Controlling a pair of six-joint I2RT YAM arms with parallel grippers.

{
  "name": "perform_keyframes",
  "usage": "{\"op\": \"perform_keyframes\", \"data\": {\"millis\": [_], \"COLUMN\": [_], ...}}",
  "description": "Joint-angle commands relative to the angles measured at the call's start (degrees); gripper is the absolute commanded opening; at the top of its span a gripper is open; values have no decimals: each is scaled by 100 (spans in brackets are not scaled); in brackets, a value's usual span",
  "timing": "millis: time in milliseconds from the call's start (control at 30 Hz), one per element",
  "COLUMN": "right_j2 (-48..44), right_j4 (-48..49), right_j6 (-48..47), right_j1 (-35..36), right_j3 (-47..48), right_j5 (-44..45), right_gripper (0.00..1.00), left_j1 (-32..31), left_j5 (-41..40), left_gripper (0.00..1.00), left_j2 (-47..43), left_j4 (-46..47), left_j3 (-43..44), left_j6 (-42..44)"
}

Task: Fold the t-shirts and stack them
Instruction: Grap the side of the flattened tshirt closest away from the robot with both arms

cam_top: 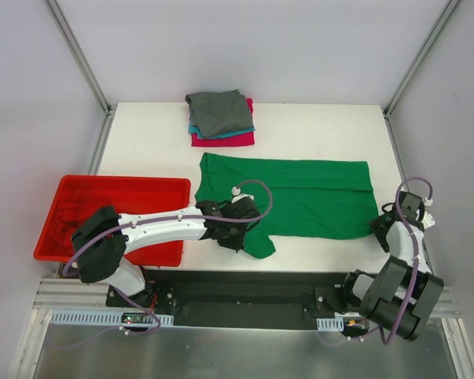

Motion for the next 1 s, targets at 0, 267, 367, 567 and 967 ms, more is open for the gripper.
{"op": "perform_keyframes", "data": {"millis": [0, 267, 367, 567, 967], "right_j2": [514, -3, -249, -531, 865], "right_j4": [38, -208, -419, -499, -182], "right_j6": [-104, -175, -271, -386, -342], "right_j1": [-46, -73, -90, -90, -90], "right_j3": [521, 574, 750, 786, 909], "right_j5": [-221, -63, -19, -116, -503], "right_gripper": [59, 59, 61, 62, 61], "left_j1": [124, 220, 247, 282, 291], "left_j5": [-118, -83, -57, -57, -92], "left_gripper": [0, 0, 0, 0, 0], "left_j2": [-111, -120, -128, -137, -251], "left_j4": [-105, -96, -104, -96, -96], "left_j3": [-67, -77, -76, -85, -164], "left_j6": [90, 108, 143, 152, 117]}}
